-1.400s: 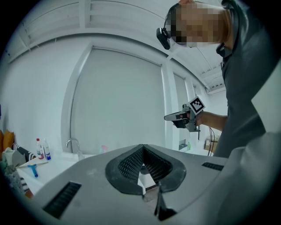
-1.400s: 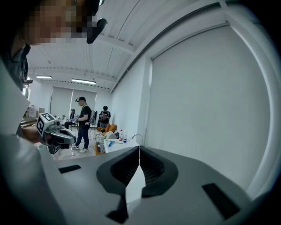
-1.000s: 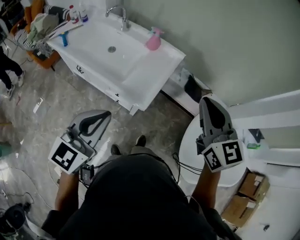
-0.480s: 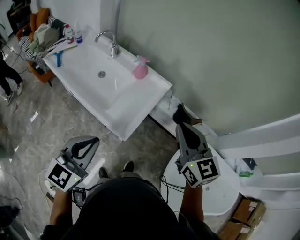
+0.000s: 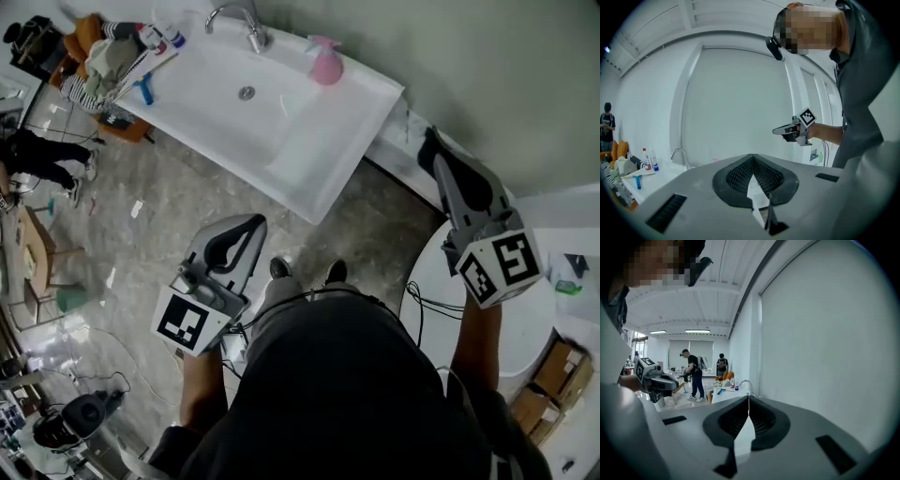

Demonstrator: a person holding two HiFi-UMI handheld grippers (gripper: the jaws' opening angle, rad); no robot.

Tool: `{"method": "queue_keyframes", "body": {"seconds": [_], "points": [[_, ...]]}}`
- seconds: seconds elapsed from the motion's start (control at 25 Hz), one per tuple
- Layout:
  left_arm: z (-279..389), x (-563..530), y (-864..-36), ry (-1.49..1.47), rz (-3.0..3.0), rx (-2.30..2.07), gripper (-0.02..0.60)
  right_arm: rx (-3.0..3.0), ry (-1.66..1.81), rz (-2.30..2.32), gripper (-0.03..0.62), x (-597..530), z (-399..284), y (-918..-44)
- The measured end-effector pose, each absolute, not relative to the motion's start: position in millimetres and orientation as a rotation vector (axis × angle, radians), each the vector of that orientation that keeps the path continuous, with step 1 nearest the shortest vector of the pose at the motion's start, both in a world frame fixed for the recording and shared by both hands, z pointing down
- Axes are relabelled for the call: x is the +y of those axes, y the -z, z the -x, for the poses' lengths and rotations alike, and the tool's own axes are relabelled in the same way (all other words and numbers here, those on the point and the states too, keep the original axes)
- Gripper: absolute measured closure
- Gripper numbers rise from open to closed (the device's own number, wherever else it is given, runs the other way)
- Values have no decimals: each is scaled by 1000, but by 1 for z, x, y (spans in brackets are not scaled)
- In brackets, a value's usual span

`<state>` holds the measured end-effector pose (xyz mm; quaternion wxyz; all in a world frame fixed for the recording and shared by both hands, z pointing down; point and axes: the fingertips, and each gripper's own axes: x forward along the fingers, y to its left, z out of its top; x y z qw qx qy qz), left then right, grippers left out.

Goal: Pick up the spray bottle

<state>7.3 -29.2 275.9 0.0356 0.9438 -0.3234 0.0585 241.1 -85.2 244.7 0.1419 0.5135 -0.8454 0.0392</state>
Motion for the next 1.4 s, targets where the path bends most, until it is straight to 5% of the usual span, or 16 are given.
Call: {"method": "queue_keyframes", "body": {"seconds": [1.4], "points": [[95,-164,-286,-147,-2979,-691,578,-2218,-93,-1734,585,-155,-160,-230]]}}
